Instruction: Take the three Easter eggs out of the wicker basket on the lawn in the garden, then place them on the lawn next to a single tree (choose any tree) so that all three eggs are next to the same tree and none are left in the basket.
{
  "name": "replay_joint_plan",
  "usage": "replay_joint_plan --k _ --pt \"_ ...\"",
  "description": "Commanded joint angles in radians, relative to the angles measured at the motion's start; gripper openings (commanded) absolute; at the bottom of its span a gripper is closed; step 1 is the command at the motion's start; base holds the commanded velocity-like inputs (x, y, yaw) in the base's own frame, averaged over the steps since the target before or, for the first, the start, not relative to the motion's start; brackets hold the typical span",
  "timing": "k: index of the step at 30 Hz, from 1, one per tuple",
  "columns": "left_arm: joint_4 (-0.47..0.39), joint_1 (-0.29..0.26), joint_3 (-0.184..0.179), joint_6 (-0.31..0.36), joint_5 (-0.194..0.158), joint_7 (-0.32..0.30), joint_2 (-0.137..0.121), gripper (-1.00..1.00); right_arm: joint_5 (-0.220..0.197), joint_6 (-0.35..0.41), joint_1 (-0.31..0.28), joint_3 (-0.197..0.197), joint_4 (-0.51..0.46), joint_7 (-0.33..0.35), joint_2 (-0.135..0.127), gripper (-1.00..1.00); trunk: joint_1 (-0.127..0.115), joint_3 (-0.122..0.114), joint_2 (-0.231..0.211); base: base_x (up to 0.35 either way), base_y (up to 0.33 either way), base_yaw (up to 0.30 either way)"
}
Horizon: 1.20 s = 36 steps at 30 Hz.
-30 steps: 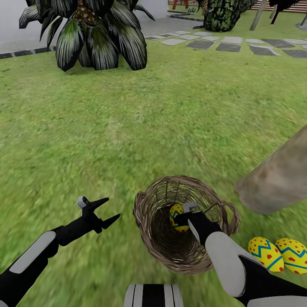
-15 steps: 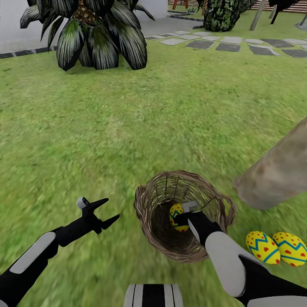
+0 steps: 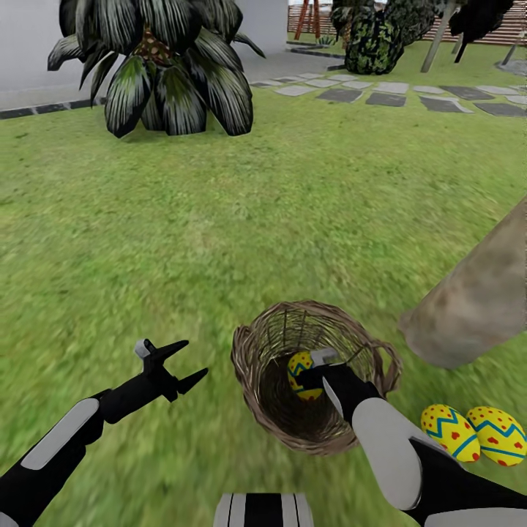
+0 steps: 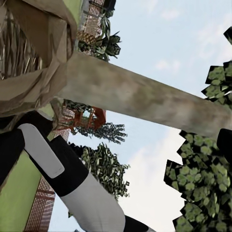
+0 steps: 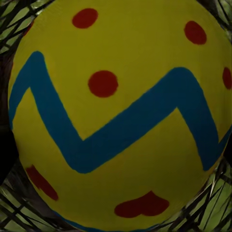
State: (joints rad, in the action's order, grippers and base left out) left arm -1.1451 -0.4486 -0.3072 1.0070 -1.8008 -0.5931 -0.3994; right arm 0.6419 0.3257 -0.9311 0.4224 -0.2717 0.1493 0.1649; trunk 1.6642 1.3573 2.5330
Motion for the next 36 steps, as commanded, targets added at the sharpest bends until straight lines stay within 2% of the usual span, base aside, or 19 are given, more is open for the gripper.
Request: replay_joint_plan --k 1,8,11,15,19,22,25,27,30,36 --pt "0.001 -0.001 -0.003 0.001 0.001 -0.007 -0.001 1.0 0.008 0.007 0.0 0.007 -0.003 0.007 0.001 -1.0 -0.001 -0.003 0.0 0.0 0.0 0.0" --pt "0.001 -0.001 -0.003 0.001 0.003 -0.004 -0.001 1.0 0.008 0.01 0.0 0.007 0.007 0.011 0.004 -1.0 -0.004 -0.03 -0.002 0.0 0.0 0.0" --pt "0.001 -0.001 -0.003 0.001 0.002 -0.005 -0.001 1.0 0.008 0.015 0.0 0.007 0.015 0.063 0.005 -1.0 -0.005 -0.042 -0.002 0.0 0.0 0.0" --pt "0.002 -0.001 -0.003 0.001 0.001 -0.005 -0.001 1.0 0.01 0.099 0.0 0.006 0.016 0.084 0.005 -1.0 -0.007 -0.057 -0.003 0.0 0.0 0.0" --pt "-0.001 -0.001 -0.003 0.001 0.004 -0.005 -0.001 1.0 0.01 0.115 0.0 0.006 0.014 0.085 0.004 -1.0 -0.009 -0.073 -0.004 0.0 0.0 0.0" --pt "-0.002 -0.001 -0.003 0.001 0.005 -0.004 -0.001 1.0 0.01 0.176 0.0 0.006 0.011 0.085 0.004 -1.0 -0.01 -0.084 -0.005 0.0 0.0 0.0" --pt "-0.004 -0.001 -0.001 0.0 0.006 -0.003 -0.002 1.0 0.01 0.193 0.0 0.006 0.01 0.086 0.004 -1.0 -0.011 -0.096 -0.006 0.0 0.0 0.0" --pt "-0.005 -0.001 0.0 -0.001 0.006 -0.005 -0.002 1.0 0.01 0.194 -0.001 0.006 0.009 0.109 0.003 -1.0 -0.012 -0.104 -0.006 0.0 0.0 0.0" --pt "-0.004 -0.001 0.0 -0.001 0.005 -0.006 -0.003 1.0 0.011 0.208 -0.001 0.006 0.005 0.186 0.0 -1.0 -0.014 -0.115 -0.007 0.0 0.0 0.0" --pt "-0.003 -0.001 0.002 -0.001 0.006 -0.005 -0.003 1.0 0.009 0.242 -0.002 0.005 -0.002 0.208 -0.002 -1.0 -0.016 -0.139 -0.008 -0.025 0.0 0.0"
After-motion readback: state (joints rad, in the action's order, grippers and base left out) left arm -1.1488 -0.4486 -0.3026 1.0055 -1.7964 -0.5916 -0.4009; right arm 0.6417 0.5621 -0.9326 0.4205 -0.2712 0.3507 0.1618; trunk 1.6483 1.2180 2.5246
